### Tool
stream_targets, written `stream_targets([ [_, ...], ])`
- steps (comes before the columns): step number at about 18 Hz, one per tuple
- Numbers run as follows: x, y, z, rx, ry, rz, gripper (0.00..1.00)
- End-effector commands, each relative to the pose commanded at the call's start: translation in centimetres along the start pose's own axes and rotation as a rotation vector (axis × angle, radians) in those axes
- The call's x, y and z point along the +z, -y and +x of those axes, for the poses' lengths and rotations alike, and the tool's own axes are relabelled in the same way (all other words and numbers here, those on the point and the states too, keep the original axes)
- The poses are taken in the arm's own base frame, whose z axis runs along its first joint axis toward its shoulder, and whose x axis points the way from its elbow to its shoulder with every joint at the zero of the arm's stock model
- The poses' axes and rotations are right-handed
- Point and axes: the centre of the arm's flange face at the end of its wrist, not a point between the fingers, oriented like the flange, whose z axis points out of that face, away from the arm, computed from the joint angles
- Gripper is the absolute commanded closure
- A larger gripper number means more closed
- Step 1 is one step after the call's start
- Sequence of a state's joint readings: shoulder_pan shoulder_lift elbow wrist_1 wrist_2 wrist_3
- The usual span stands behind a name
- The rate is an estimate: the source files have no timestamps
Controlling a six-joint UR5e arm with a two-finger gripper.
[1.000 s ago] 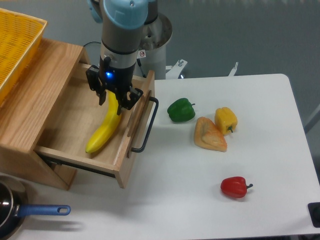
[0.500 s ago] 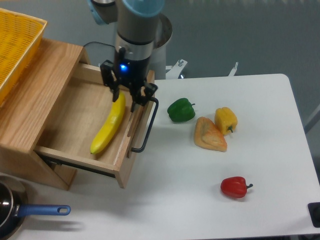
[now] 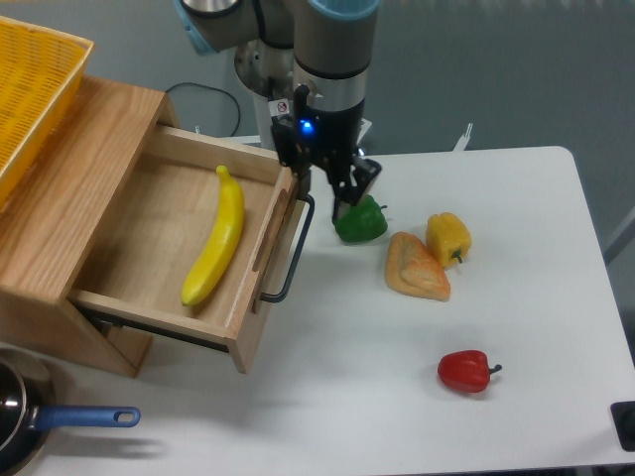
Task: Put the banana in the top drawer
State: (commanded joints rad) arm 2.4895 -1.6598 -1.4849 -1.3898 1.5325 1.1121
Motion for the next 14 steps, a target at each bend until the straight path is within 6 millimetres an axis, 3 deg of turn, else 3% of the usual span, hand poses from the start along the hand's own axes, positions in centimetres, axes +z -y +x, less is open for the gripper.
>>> stream_targets([
  [4, 0.8, -1.1, -1.3, -0.026, -0.005, -0.008, 0.3],
  [10, 2.3, -1.1, -2.7, -0.025, 0.009, -0.006, 0.01],
  [14, 2.7, -1.3, -3.1, 0.008, 0.028, -0.04, 0.0],
])
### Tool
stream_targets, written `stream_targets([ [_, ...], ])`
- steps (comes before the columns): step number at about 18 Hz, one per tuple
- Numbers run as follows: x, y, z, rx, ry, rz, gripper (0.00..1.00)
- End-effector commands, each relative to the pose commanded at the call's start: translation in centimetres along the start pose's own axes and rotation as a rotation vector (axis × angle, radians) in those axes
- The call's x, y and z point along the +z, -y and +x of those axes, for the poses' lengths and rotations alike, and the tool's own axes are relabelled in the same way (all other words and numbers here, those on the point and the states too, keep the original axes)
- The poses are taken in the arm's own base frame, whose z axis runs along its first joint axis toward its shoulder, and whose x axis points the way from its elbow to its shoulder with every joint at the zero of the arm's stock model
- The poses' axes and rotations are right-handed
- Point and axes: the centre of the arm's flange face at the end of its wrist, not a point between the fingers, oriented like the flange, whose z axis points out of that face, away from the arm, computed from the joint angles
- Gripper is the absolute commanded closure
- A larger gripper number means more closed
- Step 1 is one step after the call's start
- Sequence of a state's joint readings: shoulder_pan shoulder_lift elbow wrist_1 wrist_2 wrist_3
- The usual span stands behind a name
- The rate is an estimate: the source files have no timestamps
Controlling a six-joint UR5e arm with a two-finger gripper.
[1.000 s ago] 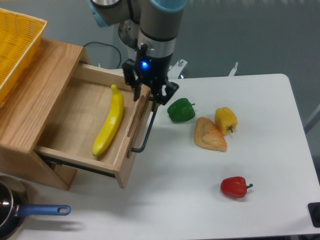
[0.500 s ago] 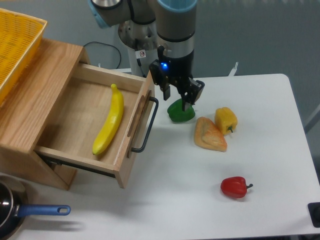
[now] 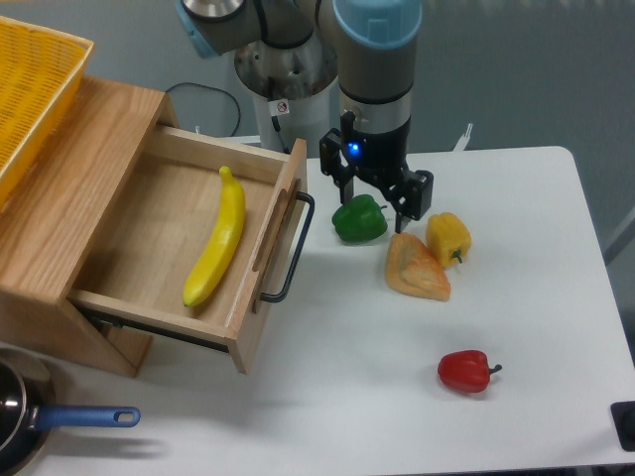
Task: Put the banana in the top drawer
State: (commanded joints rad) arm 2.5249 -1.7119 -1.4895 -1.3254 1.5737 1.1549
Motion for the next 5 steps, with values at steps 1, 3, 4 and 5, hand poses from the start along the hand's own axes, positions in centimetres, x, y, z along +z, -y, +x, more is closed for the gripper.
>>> stream_targets([
  [1, 0.17, -0.06, -0.03, 0.021, 0.0, -0.007, 0.0],
  [3, 0.69, -0.42, -0.04, 0.033, -0.01, -0.012, 0.0],
  [4, 0.89, -0.58, -0.09, 0.03, -0.012, -0.012, 0.0],
  [5, 1.03, -0.57, -0.11, 0.031, -0.003, -0.008, 0.0],
])
